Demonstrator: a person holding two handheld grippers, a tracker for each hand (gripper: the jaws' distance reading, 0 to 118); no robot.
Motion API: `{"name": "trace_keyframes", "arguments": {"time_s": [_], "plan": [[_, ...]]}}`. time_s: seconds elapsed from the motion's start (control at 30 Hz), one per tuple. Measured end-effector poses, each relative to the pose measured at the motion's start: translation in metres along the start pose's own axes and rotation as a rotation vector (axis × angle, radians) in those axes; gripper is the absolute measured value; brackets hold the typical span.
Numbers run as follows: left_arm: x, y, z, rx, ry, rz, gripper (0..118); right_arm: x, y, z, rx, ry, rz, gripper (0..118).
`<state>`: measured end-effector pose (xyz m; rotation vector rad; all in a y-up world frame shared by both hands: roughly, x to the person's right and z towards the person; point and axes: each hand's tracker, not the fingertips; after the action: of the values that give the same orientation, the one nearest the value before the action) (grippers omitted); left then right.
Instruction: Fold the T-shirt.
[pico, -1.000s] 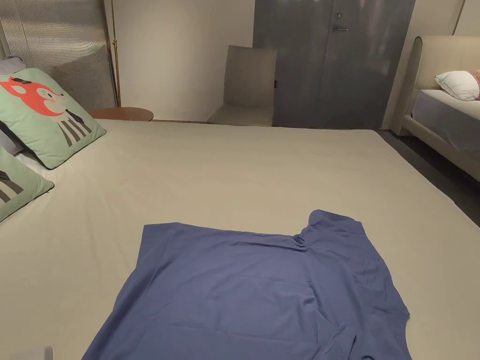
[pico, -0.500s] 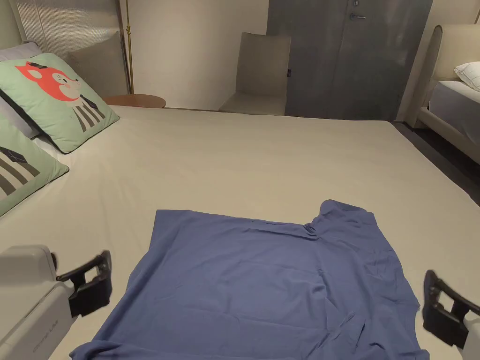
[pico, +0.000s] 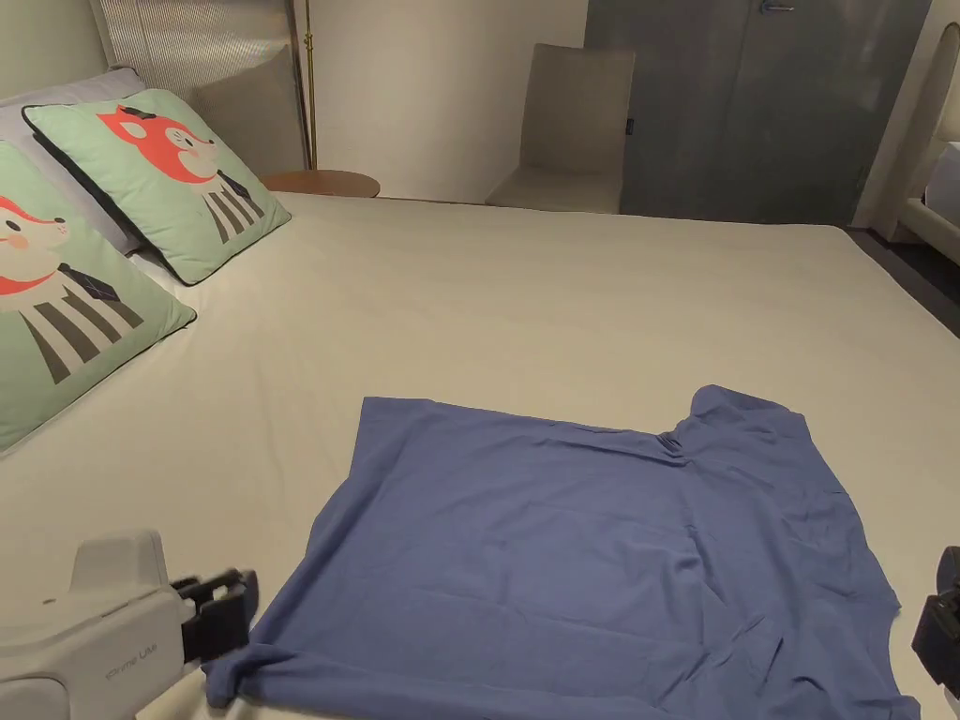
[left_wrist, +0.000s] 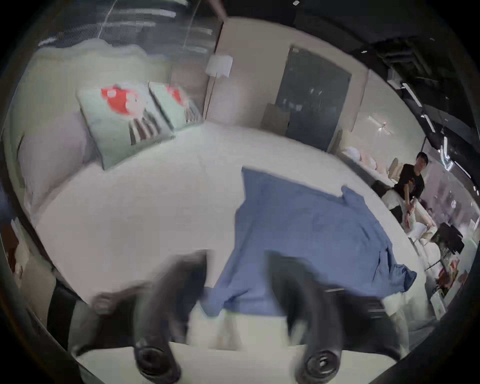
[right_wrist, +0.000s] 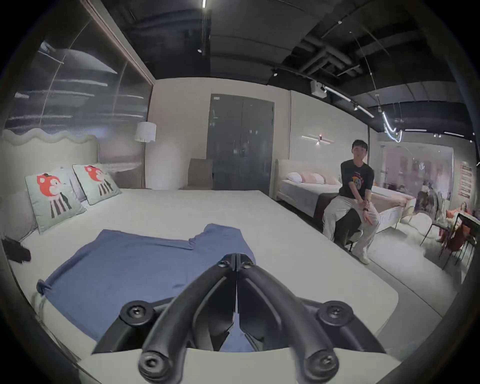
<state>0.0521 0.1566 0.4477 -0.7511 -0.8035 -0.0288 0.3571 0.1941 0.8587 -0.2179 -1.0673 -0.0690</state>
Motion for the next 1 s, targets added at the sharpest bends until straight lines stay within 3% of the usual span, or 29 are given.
{"name": "trace_keyframes", "arguments": {"time_s": [0.03,0.07,0.2,0.33,0.4,0.47,0.5,0.6,0.63,0.67,0.7,0.73,0.9,1.0], "plan": [[-0.006,-0.008,-0.009,-0.028,0.016,0.034,96,0.001,-0.003,0.0,-0.011,0.003,-0.003,0],[-0.012,-0.017,-0.016,-0.056,0.008,0.06,105,0.002,-0.006,0.0,-0.025,0.003,-0.001,0],[-0.021,-0.036,-0.034,-0.104,0.007,0.077,100,0.003,-0.015,-0.001,-0.063,0.0,0.015,0],[-0.016,-0.042,-0.043,-0.115,0.01,0.071,52,0.005,-0.023,-0.001,-0.093,-0.005,0.027,0],[-0.013,-0.043,-0.046,-0.114,-0.001,0.068,45,0.006,-0.027,-0.002,-0.116,-0.004,0.028,0],[-0.01,-0.043,-0.047,-0.122,-0.018,0.063,12,0.007,-0.032,-0.003,-0.139,-0.003,0.033,0],[-0.009,-0.044,-0.046,-0.119,-0.018,0.06,7,0.008,-0.034,-0.004,-0.155,-0.005,0.04,1],[-0.008,-0.044,-0.042,-0.102,-0.031,0.072,7,0.016,-0.042,-0.009,-0.226,0.004,0.032,4],[-0.007,-0.044,-0.039,-0.094,-0.033,0.068,7,0.021,-0.046,-0.011,-0.266,0.013,0.024,31],[-0.004,-0.044,-0.036,-0.084,-0.028,0.057,6,0.025,-0.05,-0.016,-0.32,0.033,0.017,69],[-0.003,-0.044,-0.034,-0.079,-0.025,0.044,6,0.03,-0.056,-0.02,-0.373,0.045,0.006,98],[-0.002,-0.043,-0.032,-0.077,-0.024,0.036,6,0.034,-0.062,-0.022,-0.393,0.062,-0.005,112],[0.001,-0.042,-0.028,-0.065,-0.029,0.034,6,0.046,-0.088,-0.026,-0.494,0.041,-0.01,105],[0.001,-0.042,-0.029,-0.069,-0.02,0.031,6,0.047,-0.098,-0.027,-0.528,0.067,-0.029,85]]}}
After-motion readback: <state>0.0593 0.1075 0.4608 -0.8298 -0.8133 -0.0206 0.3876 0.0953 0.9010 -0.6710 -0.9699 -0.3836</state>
